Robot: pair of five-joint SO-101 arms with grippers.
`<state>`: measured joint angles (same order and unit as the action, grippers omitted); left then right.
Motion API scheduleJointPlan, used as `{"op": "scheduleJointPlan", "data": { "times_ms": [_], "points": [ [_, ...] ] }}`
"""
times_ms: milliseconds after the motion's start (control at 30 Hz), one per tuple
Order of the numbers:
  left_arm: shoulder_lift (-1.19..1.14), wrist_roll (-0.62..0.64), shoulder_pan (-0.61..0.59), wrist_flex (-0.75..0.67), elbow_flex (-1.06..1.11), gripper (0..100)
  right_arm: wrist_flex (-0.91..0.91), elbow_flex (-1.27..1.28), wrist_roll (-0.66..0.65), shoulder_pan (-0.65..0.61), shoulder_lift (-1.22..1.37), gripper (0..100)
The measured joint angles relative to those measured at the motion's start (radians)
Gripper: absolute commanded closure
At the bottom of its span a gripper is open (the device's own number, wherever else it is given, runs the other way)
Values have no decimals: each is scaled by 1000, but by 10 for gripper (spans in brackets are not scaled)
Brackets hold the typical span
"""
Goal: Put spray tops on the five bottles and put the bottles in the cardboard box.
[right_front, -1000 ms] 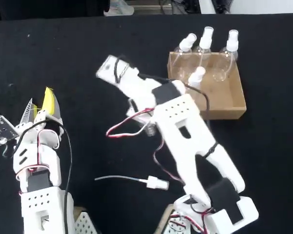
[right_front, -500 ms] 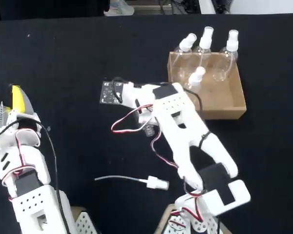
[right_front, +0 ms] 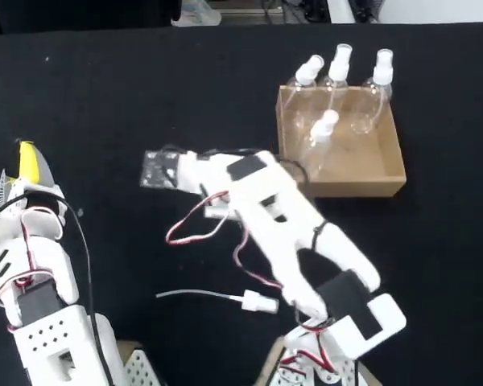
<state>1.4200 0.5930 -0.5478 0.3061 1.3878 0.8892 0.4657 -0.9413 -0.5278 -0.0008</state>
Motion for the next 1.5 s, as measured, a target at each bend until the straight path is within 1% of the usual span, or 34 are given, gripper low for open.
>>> {"op": "scheduleJointPlan", "data": {
  "times_ms": [67, 167, 267, 367, 500, 633, 767, 967, 1067, 1233, 1300, 1500],
  "points": [
    [0, 0, 0, 0, 0, 809, -23, -12, 97, -32, 0, 751],
    [0, 0, 0, 0, 0, 809, -31, -64, 221, -46, 0, 751],
    [0, 0, 0, 0, 0, 809, -26, -120, 267, -44, 0, 754],
    [0, 0, 0, 0, 0, 809, 23, -172, 229, -15, 0, 754],
    [0, 0, 0, 0, 0, 809, 80, -186, 126, 97, 0, 754],
    [0, 0, 0, 0, 0, 809, 81, -187, 81, 176, 0, 753],
    [0, 0, 0, 0, 0, 809, 74, -187, 77, 189, 18, 754],
    [0, 0, 0, 0, 0, 809, -34, -161, 77, 189, 80, 752],
    [0, 0, 0, 0, 0, 809, -64, -149, 77, 210, 80, 751],
    [0, 0, 0, 9, 0, 809, -74, -149, 74, 245, 87, 751],
    [0, 0, 0, 9, 0, 809, -74, -137, 51, 256, 91, 751],
    [0, 0, 0, 9, 0, 809, -74, -57, 35, 245, 89, 751]
  ]
}}
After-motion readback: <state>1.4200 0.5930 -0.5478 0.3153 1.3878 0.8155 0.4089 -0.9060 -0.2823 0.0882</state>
